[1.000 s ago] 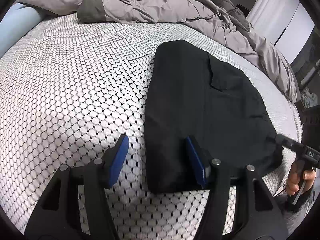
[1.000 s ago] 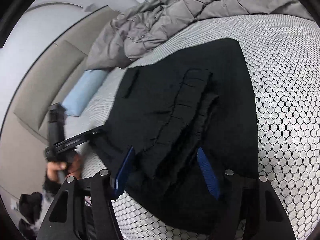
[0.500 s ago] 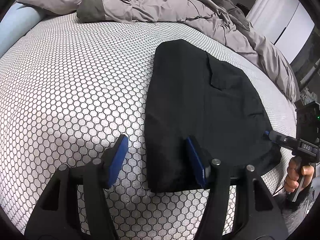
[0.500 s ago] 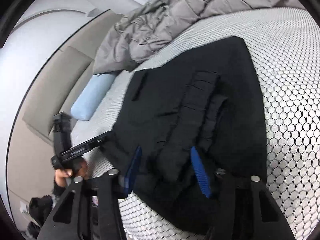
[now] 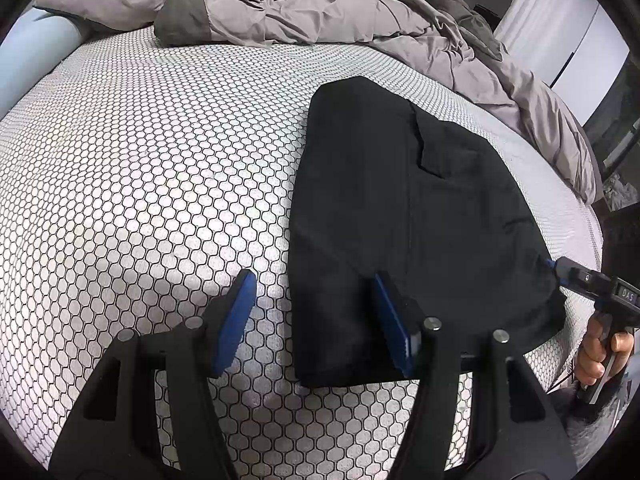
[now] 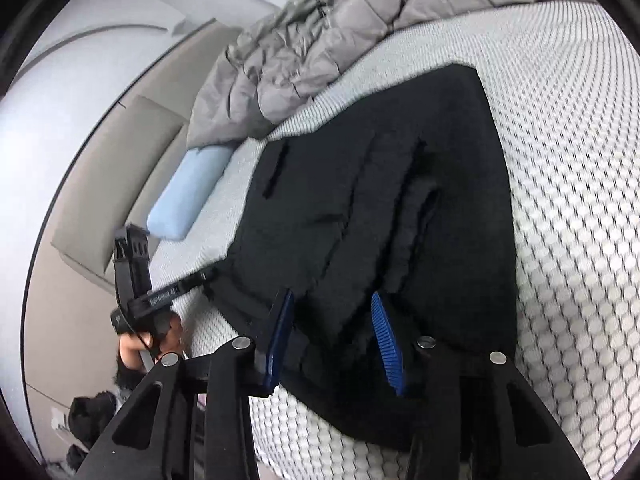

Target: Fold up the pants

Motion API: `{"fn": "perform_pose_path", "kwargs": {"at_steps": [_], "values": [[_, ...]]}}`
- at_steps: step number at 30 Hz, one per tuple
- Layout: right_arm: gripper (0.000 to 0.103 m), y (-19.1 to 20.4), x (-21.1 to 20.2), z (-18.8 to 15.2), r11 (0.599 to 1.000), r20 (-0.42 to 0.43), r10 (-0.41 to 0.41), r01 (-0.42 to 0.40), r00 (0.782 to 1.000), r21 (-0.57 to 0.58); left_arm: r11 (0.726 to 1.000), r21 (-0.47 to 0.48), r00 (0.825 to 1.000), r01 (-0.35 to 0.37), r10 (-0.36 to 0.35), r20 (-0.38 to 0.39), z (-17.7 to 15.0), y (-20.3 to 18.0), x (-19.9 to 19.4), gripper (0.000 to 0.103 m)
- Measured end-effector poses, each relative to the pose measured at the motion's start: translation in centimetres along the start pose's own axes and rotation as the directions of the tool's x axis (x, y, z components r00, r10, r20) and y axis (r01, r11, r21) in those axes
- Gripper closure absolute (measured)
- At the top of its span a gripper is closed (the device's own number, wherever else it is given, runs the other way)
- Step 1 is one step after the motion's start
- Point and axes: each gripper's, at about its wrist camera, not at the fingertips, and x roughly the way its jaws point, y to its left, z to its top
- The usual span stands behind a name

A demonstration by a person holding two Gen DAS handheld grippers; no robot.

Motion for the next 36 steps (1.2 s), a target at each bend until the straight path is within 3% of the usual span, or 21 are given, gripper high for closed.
{"fn": "perform_pose_path", "kwargs": {"at_steps": [5,6,8,12,14,16,20,22,27,29,30,31,36], "values": [[0.066,1.1,1.3,0.2,0.999,-0.011,-0.017,0.017,1.0,-0.033,1.0,-0.005,1.0,0.006,-0.006,-0.007,0.0,0.1,-0.1,0.046],[0.071,1.3,1.4,0.2,0.999,-0.008,-0.024,0.023,1.0,-0.037,1.0,-0.006,1.0,0.006,-0.006,-0.008,0.0,0.1,-0.1,0.046],[0.099,2.0,1.0,0.1,0.997,0.005,-0.032,0.032,0.999,-0.068,1.0,-0.007,1.0,0.009,-0.009,-0.011,0.0,0.1,-0.3,0.046],[0.102,5.2,-2.8,-0.7,0.985,0.083,0.036,-0.022,0.996,-0.169,1.0,-0.018,0.999,0.02,-0.02,-0.026,0.0,0.5,-0.8,0.046],[0.102,6.3,-4.2,-1.5,0.977,0.085,0.06,-0.041,0.995,-0.21,1.0,-0.006,0.999,0.018,-0.018,-0.031,0.1,0.8,-1.0,0.046],[0.102,6.6,-4.3,-2.3,0.965,0.077,0.002,0.018,0.997,-0.262,1.0,0.007,0.999,0.019,-0.019,-0.034,0.1,1.0,-1.2,0.046],[0.102,3.1,-1.8,-2.4,0.974,-0.008,-0.133,0.13,0.991,-0.188,0.999,0.032,0.999,0.008,-0.007,-0.043,0.0,1.4,-1.6,0.043],[0.102,1.6,-0.9,-2.3,0.977,-0.046,-0.158,0.15,0.986,-0.149,1.0,0.022,0.999,0.014,-0.013,-0.039,0.0,1.6,-2.2,0.043],[0.092,0.6,-2.5,-1.9,0.995,0.003,-0.062,0.062,0.998,-0.083,0.998,0.043,0.998,0.055,-0.056,0.015,-0.2,1.4,-4.8,0.044],[0.074,0.7,-2.7,-1.7,0.998,0.013,-0.008,0.009,1.0,-0.064,0.992,0.087,0.995,0.087,-0.091,0.039,-0.5,0.4,-5.8,0.044],[0.071,0.7,-2.7,-1.7,0.998,0.013,0.02,-0.019,1.0,-0.058,0.99,0.101,0.994,0.097,-0.101,0.041,-0.6,0.1,-5.9,0.044],[0.07,0.7,-2.5,-1.6,0.998,0.012,0.045,-0.044,0.999,-0.05,0.985,0.132,0.993,0.107,-0.113,0.032,-0.8,-0.7,-5.8,0.045],[0.07,0.6,-0.2,-0.8,0.999,-0.012,0.045,-0.046,0.999,-0.018,0.963,0.254,0.996,0.091,-0.089,-0.02,-2.1,-3.5,-4.4,0.078]]}}
